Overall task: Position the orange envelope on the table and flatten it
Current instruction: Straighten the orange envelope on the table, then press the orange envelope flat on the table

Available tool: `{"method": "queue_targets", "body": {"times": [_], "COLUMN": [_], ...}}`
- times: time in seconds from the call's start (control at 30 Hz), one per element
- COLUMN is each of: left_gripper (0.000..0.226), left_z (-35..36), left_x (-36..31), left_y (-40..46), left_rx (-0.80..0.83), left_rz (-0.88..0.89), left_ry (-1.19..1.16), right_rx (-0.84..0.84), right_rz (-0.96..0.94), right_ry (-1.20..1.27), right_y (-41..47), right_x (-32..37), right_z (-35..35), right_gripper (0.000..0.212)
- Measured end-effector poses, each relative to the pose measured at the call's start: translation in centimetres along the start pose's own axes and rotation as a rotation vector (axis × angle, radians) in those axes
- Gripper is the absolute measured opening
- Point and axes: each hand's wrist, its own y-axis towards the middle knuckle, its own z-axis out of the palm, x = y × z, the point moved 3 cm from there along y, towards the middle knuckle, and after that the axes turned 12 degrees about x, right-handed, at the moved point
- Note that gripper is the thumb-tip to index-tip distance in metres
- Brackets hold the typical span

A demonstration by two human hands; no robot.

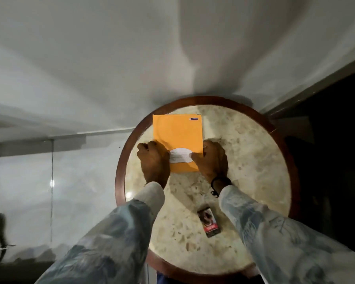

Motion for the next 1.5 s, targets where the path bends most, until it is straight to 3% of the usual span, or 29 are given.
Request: {"method": "queue_targets", "body": {"times": [0.13, 0.27, 0.33, 0.47, 0.63, 0.73, 0.93, 1.07, 1.23, 1.4, 1.5], "left_gripper": [0.035, 0.067, 0.071, 0.051, 0.048, 0.034, 0.046, 0.059, 0.055, 0.070, 0.075], "left_z": [0.3, -1.1, -1.6, -1.6, -2.0, -1.1, -1.4, -1.5, -1.2, -1.3, -1.2], "left_x": [-0.6, -0.3, -0.1, -0.1, 0.6, 1.8, 2.5, 2.3, 2.1, 1.5, -0.1], "left_y": [0.1, 2.9, 3.6, 2.8, -0.2, -1.2, -0.9, 0.6, 1.5, 0.4, -0.4], "left_rx": [0.005, 0.169, 0.267, 0.313, -0.003, -0.031, 0.071, 0.106, 0.110, 0.013, -0.033], "left_rz": [0.070, -0.105, 0.000, 0.296, 0.579, 0.540, 0.490, 0.263, 0.085, 0.112, 0.285], "left_ry": [-0.026, -0.181, -0.176, -0.309, -0.398, -0.406, -0.379, -0.240, -0.082, -0.016, 0.082], "right_rx": [-0.028, -0.008, -0.009, 0.030, -0.315, -0.370, -0.257, -0.079, -0.063, -0.118, -0.181], "right_rz": [-0.025, -0.029, -0.035, -0.053, -0.426, -0.469, -0.297, -0.030, 0.001, -0.023, -0.061], "right_ry": [-0.044, -0.076, -0.019, 0.214, 0.319, 0.263, 0.158, 0.076, 0.010, -0.004, -0.023], "right_y": [0.1, 0.9, 2.0, 3.6, -1.4, -4.0, -3.3, -0.7, 1.7, 1.3, -2.2], "right_x": [-0.1, 0.7, 1.2, 3.1, 4.3, 2.6, 2.8, 3.8, 4.2, 3.2, 1.2], "right_z": [0.3, 0.1, -0.6, -2.0, -1.8, 0.7, 0.4, -0.2, 0.4, 0.1, -0.3], "right_gripper": [0.034, 0.033, 0.030, 0.035, 0.044, 0.046, 0.050, 0.039, 0.028, 0.016, 0.046]}}
